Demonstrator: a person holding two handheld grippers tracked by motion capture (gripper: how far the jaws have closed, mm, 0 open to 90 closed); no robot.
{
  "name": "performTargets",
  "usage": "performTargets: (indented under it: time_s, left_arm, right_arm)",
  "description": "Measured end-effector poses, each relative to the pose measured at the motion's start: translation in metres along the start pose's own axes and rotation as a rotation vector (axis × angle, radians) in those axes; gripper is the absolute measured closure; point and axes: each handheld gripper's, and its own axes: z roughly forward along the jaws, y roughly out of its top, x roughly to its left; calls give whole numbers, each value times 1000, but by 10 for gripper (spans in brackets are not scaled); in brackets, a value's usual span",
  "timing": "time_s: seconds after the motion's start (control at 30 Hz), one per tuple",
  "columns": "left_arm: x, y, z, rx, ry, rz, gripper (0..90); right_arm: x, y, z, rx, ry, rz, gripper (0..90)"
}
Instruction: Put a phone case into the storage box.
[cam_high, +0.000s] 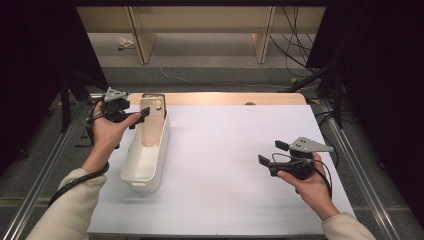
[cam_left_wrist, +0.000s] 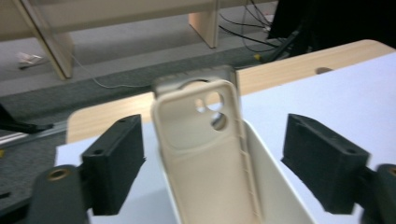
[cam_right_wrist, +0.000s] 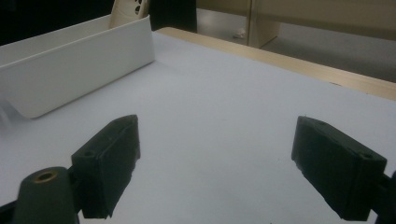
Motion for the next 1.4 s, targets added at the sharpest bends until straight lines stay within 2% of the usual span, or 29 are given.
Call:
performTargets:
  time_s: [0.2, 0.27, 0.43, 0.63, 1.0, 1.4]
  left_arm:
    - [-12, -10, -16, -3, -50, -2, 139]
    - [-14, -14, -20, -6, -60, 0, 104]
    - [-18, -20, -28, -13, -66, 5, 85]
    - [-26, -28, -35, -21, -102, 21, 59]
    - [-40, -41, -50, -48, -144, 39, 55]
    - [-53, -57, -60, -49, -182, 66, 52]
  right_arm:
    - [0, 0, 0, 0, 0, 0, 164]
    - [0, 0, 0, -1, -2, 0, 164]
    - [0, 0, 0, 2, 0, 1, 163]
    - [0, 0, 0, -1, -1, 2, 163]
    - [0, 0, 0, 1, -1, 1, 163]
    - [1, 0, 0, 0, 0, -1, 163]
